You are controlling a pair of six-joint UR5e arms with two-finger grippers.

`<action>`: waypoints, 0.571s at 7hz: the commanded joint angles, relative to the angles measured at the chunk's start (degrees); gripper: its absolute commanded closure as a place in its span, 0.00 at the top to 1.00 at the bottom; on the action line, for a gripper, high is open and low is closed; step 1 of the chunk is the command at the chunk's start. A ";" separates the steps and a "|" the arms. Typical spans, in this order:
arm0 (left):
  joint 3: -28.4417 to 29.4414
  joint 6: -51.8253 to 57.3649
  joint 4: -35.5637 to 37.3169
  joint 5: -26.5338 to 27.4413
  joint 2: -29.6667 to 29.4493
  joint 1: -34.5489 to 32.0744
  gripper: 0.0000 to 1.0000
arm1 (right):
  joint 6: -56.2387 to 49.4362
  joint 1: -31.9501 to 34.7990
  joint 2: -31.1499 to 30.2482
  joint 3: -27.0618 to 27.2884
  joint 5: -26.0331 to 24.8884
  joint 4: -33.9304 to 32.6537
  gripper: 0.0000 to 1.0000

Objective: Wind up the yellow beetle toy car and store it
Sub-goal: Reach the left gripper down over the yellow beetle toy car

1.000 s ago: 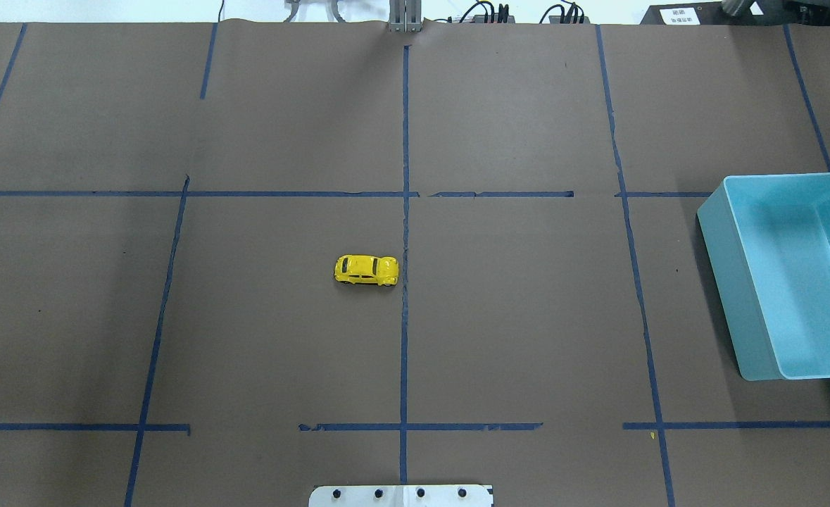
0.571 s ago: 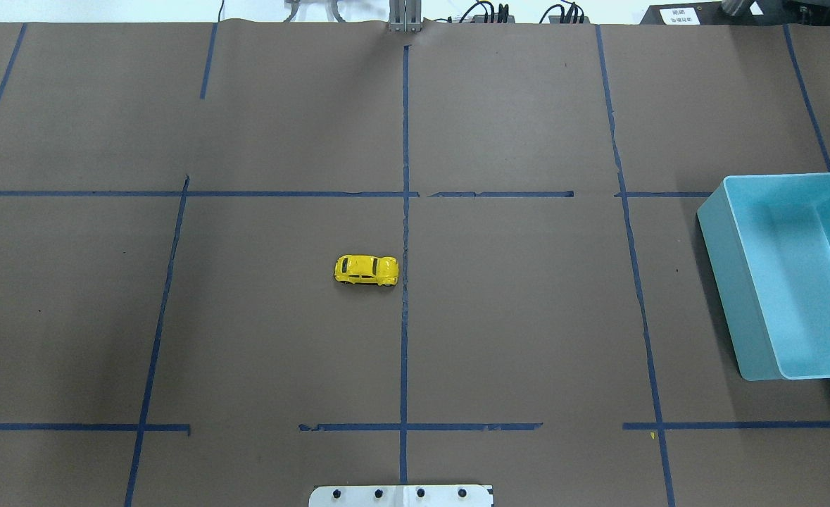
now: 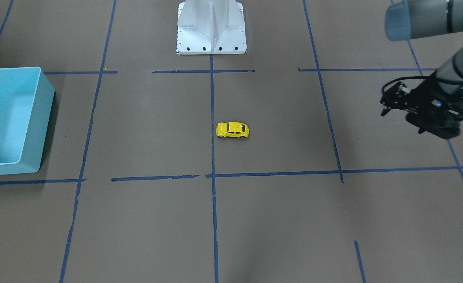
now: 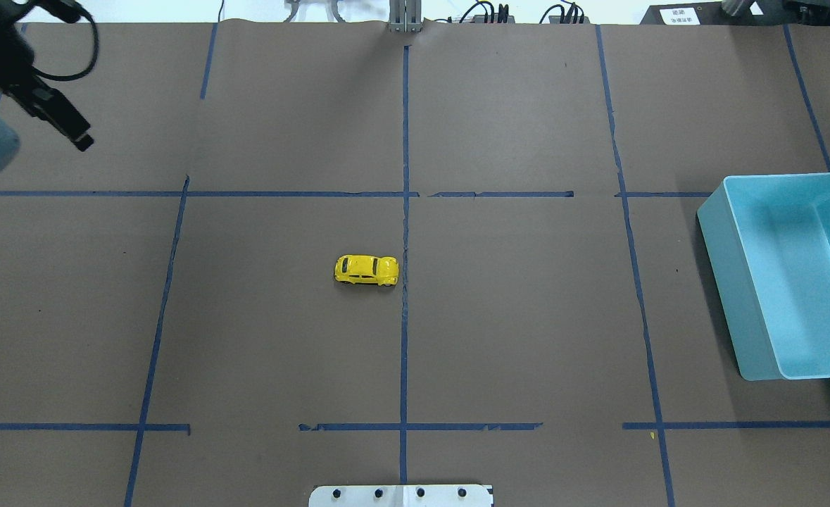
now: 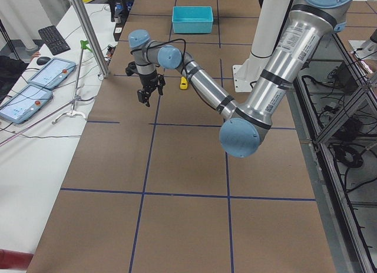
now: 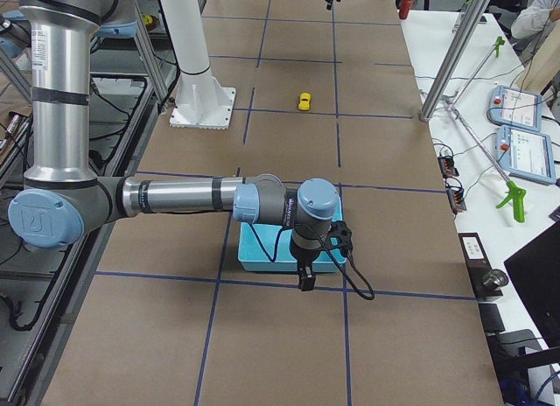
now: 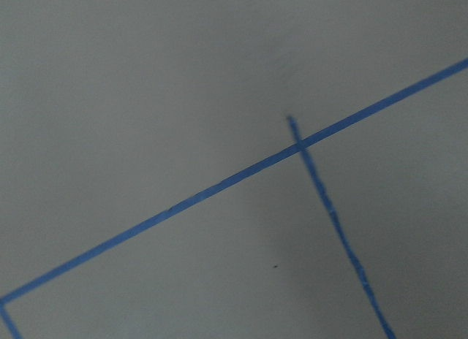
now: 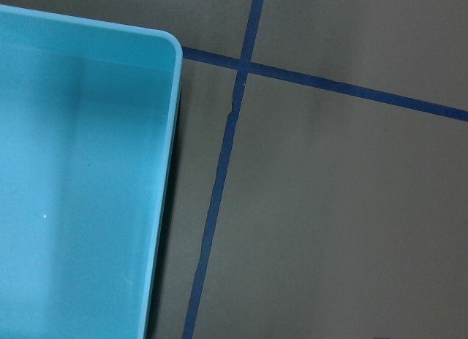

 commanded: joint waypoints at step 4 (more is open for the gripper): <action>2.63 12.72 -28.63 9.29 -3.34 25.41 0.99 | 0.01 0.00 0.04 -0.14 0.00 0.00 1.00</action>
